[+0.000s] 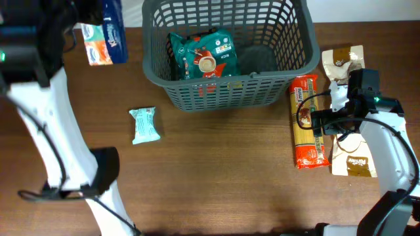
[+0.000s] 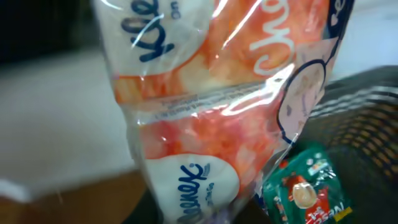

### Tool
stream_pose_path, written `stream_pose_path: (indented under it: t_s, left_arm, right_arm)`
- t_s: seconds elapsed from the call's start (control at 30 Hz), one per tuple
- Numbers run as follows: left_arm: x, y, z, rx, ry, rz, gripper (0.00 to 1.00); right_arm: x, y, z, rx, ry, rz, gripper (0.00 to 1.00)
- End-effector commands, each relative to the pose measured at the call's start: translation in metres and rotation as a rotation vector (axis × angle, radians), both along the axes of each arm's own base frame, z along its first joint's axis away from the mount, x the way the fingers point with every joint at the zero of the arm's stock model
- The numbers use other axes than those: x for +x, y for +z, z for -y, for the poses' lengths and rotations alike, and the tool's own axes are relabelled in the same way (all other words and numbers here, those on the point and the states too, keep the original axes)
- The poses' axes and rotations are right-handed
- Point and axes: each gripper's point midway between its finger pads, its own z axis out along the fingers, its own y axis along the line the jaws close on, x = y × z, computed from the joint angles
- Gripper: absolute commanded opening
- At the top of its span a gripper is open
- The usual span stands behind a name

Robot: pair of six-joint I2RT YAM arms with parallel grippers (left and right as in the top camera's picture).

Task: Pack container
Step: 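Carry the tissue packs over the basket and release them inside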

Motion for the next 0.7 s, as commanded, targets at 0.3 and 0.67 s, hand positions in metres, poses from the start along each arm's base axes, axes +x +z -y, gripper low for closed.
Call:
stream_pose_path:
  t_s: [0.3,0.67]
  left_arm:
    - [-0.035,-0.008,0.140,0.620,-0.643,0.203,0.02]
    - [0.019,-0.081,0.206,0.624,-0.884,0.226,0.02]
  right_arm:
    - [0.006,0.005,0.002,0.005,0.002,0.018,0.99]
    - [0.006,0.005,0.002,0.004,0.002,0.018,0.99]
